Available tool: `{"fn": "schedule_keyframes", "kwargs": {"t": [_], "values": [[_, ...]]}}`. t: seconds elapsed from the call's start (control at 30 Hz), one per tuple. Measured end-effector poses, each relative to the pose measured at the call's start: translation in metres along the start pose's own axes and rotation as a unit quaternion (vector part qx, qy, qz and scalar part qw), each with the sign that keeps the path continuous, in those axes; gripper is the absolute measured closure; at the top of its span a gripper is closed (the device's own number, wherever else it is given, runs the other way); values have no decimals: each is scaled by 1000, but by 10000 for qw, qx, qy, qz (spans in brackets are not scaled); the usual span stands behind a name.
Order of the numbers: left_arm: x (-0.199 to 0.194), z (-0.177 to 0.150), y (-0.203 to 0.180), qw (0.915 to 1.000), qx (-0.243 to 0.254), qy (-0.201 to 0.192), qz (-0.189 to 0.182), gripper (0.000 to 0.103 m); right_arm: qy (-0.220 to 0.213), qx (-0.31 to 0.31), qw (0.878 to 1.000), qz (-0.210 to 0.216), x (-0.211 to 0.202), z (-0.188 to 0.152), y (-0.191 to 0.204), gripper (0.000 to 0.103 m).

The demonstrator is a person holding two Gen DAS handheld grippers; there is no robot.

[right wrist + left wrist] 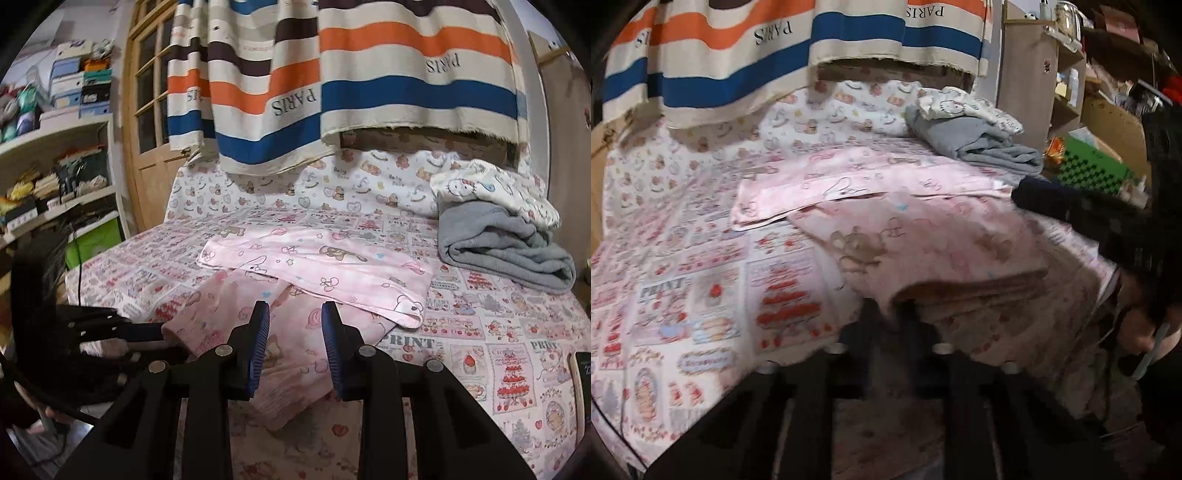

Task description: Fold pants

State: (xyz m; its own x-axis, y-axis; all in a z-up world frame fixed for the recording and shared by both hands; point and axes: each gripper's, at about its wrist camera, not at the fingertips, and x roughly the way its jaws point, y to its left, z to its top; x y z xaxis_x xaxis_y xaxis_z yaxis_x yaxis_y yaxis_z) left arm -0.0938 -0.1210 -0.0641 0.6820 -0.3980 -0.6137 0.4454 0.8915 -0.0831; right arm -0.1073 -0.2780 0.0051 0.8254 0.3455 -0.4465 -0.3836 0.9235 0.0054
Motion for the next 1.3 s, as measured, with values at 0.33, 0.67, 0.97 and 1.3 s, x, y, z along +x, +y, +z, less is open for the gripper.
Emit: {"fn": "schedule_keyframes", "kwargs": {"t": [0.33,0.67,0.97,1.3], "values": [[-5,45,9,9989,-254,-227,-315,98,131,-1135,9930,294,8,-14,29,40],[-3,76,16,9974,-368,-283,-549,98,674,-1548,9856,7,39,-25,37,40],[3,85,20,9979,-319,-313,-477,98,756,-1252,9891,153,46,-12,10,84],[31,149,30,9990,-5,-344,285,98,565,-1046,9922,363,74,78,-33,84]]}}
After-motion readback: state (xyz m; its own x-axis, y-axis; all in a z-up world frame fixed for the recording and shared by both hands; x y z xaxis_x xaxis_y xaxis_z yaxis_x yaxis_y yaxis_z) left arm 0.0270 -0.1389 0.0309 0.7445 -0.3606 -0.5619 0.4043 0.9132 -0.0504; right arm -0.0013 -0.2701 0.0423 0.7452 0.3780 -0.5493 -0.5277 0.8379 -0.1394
